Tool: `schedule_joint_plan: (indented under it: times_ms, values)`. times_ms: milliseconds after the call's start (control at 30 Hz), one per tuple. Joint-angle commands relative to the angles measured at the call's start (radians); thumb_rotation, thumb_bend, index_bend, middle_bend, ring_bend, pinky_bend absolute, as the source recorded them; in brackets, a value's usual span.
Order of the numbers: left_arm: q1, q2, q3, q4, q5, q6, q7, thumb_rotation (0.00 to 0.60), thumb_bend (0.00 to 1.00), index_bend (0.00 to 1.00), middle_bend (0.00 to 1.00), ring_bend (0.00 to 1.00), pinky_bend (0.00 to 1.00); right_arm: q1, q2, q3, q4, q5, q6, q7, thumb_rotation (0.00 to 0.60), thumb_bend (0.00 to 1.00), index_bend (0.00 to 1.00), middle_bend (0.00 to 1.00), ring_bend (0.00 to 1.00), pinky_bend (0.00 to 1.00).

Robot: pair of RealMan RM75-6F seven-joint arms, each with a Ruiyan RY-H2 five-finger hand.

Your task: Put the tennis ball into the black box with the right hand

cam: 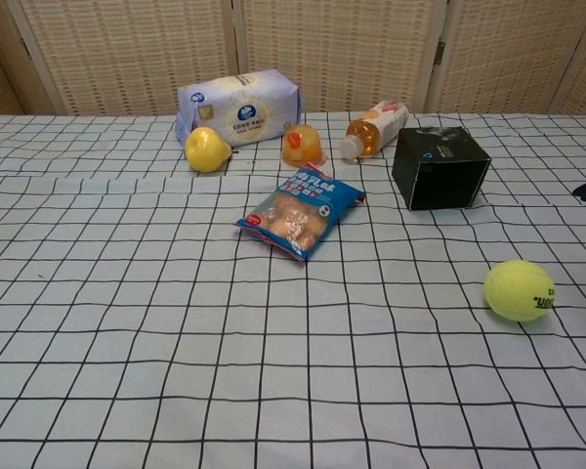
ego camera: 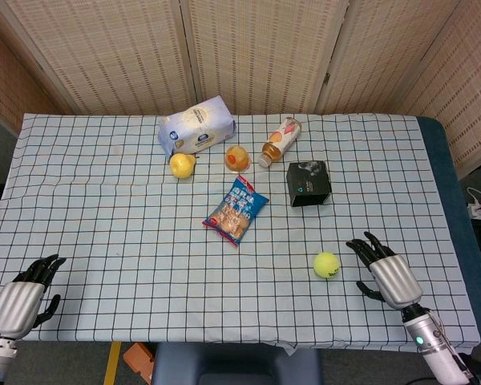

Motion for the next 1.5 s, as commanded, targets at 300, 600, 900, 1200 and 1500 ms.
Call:
schedule_joint_plan:
  times_ms: [300,600,900,1200,1500]
  values:
    - [0.003,0.002,0.003,-0.005,0.008,0.007,0.003,0.600,0.44,0.14,0.10,0.11,0.37,0.001,-0.001,0.001,0.003,0.004,-0.008,0.007,0.600,0.17,0.15,0.15,0.00,0.31]
    - [-0.003,0.006,0.001,0.002,-0.002,-0.008,-0.022,0.600,0.44,0.14,0.10,0.11,0.37,0.003,-0.050,-0.008,0.071,-0.069,0.053,0.059,0.600,0.23,0.23,0.15,0.03,0.34]
    - [0.005,0.017,-0.001,-0.005,0.002,0.012,-0.040,0.600,0.44,0.14,0.10,0.11,0.37,-0.009,-0.138,0.014,0.133,-0.131,0.174,0.053,0.600,0.78,0.75,0.62,0.57,0.96]
    - [0.007,0.022,0.004,-0.009,0.014,0.015,-0.050,0.600,0.44,0.14,0.10,0.11,0.37,0.021,-0.113,-0.019,0.029,-0.047,-0.038,-0.139,0.600,0.94,1.00,0.91,0.78,1.00]
    - [0.001,0.021,0.006,-0.009,0.015,0.002,-0.045,0.600,0.44,0.14,0.10,0.11,0.37,0.033,-0.148,-0.040,0.013,-0.002,-0.137,-0.244,0.600,0.94,1.00,0.94,0.79,1.00]
